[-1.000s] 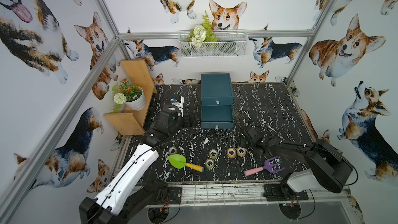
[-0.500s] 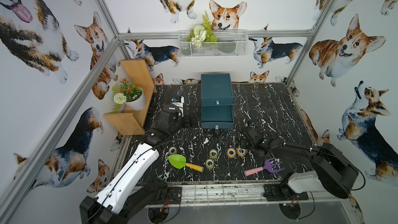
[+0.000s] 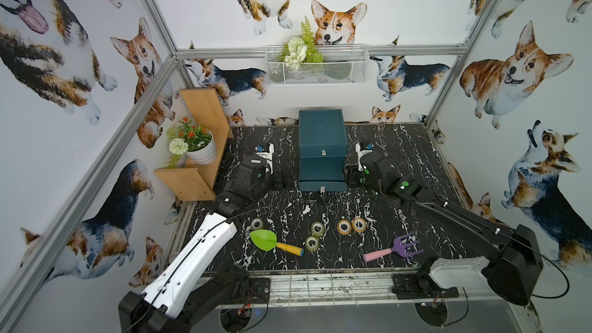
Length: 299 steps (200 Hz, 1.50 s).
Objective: Place the transparent tape into the drawer according to color
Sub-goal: Place the tape in the drawer.
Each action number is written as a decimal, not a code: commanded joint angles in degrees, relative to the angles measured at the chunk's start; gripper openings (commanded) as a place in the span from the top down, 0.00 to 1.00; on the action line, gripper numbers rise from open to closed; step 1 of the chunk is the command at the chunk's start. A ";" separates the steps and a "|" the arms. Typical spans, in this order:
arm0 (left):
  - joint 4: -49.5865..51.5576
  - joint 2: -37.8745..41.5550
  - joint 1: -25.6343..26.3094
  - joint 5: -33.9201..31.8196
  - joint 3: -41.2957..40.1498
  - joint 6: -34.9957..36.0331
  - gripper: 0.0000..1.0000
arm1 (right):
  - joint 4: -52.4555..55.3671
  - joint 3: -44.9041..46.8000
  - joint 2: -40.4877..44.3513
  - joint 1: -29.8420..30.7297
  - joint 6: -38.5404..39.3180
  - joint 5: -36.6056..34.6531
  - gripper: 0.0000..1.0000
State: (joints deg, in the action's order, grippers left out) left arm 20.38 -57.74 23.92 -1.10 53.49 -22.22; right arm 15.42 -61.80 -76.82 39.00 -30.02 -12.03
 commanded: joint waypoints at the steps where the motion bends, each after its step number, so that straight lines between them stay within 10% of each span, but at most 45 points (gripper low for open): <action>1: -0.51 0.20 -0.02 -0.47 0.20 0.77 0.01 | 2.67 -4.08 -5.52 0.11 4.54 3.76 0.57; 154: 0.11 -0.36 -0.04 -0.45 0.73 1.40 0.00 | 6.91 -15.46 -25.19 -1.53 11.03 -0.45 0.47; 299: 4.30 -3.18 3.31 -3.31 2.54 1.07 0.01 | -10.14 -0.50 -3.36 0.34 7.96 9.14 0.33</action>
State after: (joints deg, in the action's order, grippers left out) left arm 22.04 -59.61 24.93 -2.79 54.50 -21.21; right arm 12.93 -67.20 -85.17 38.94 -20.01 -5.65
